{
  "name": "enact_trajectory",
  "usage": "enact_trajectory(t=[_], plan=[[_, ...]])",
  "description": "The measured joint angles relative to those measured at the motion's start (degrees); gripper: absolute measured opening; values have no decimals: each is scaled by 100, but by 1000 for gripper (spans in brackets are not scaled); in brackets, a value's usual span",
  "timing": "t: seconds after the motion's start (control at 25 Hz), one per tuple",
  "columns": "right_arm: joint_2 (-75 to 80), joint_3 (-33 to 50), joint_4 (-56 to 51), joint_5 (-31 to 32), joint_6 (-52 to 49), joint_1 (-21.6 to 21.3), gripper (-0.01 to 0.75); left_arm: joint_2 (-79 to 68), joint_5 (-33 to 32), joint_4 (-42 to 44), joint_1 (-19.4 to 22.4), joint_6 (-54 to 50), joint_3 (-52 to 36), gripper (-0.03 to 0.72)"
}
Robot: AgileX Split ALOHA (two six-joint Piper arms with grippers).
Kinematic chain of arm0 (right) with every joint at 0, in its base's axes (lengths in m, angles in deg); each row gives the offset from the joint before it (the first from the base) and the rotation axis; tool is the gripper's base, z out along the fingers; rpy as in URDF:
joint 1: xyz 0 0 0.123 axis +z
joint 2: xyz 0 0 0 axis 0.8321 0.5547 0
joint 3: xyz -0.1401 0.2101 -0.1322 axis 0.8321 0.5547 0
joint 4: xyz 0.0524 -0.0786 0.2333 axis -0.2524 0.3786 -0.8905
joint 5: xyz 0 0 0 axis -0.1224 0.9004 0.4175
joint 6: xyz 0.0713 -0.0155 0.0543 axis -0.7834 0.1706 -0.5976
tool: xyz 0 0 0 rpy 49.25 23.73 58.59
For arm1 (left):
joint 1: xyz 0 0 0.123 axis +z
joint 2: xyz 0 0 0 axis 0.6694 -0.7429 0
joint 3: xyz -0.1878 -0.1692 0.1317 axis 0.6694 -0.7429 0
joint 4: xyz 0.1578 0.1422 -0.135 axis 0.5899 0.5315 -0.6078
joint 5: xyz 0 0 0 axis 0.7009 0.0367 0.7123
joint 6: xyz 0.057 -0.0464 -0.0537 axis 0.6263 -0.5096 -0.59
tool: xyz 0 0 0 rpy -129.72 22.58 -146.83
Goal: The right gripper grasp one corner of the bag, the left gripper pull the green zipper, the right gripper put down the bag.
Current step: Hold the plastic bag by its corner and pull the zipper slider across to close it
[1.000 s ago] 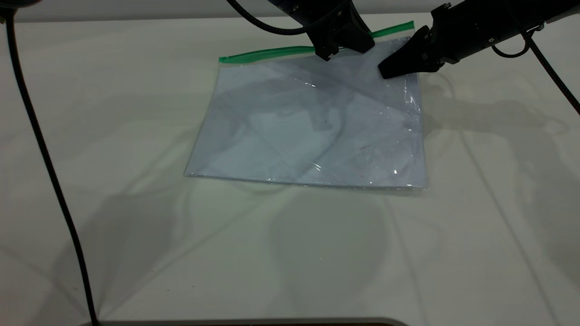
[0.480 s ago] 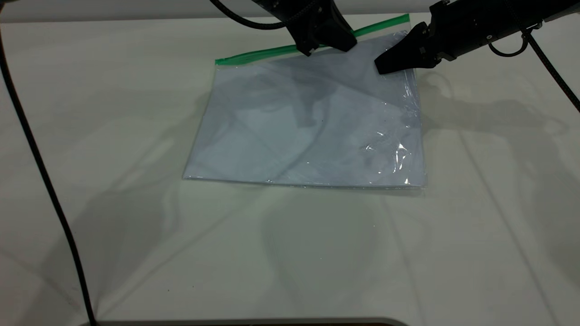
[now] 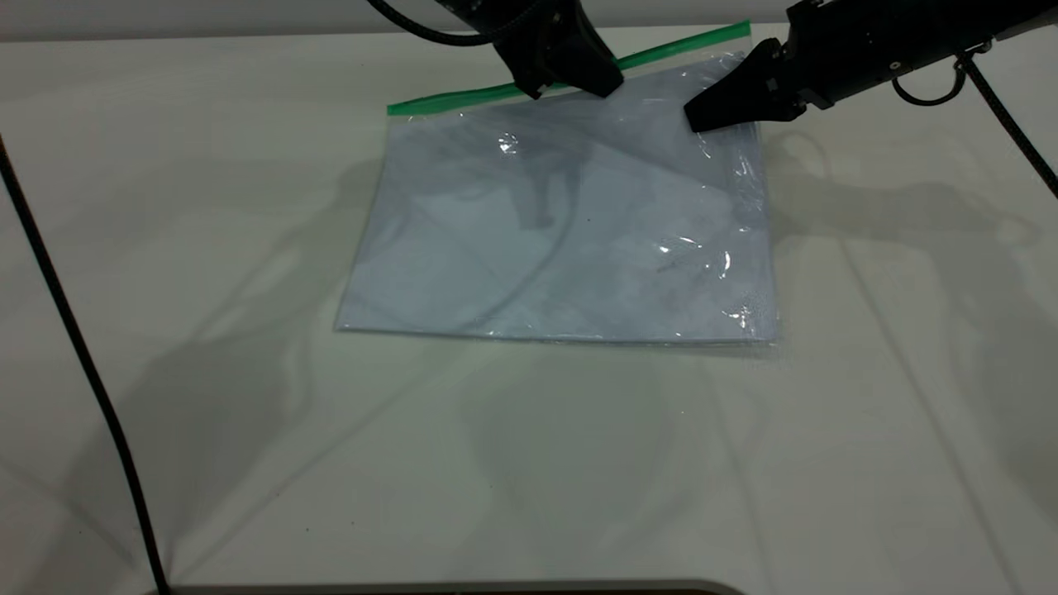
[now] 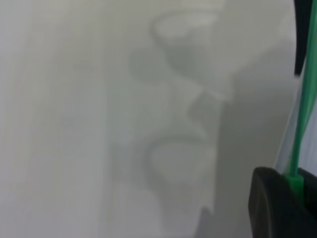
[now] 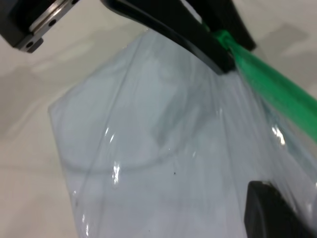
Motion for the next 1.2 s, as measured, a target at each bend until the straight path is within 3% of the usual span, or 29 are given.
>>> enact_trajectory(t=[0.36,0.8,1.0,1.2], plan=[[0,0,17,401,-106,-344,36,0,-433,147,320,-346,4,54],[0,0,78,267,-267,-405,36,0,-1527,1062,1030,-1150,11,56],[0,0,138,168,-295,-457,36,0,-1727,1483,1209,-1283,12,56],[0,0,148,86,-306,-464,36,0,-1742,1264,1216,-1271,23,61]])
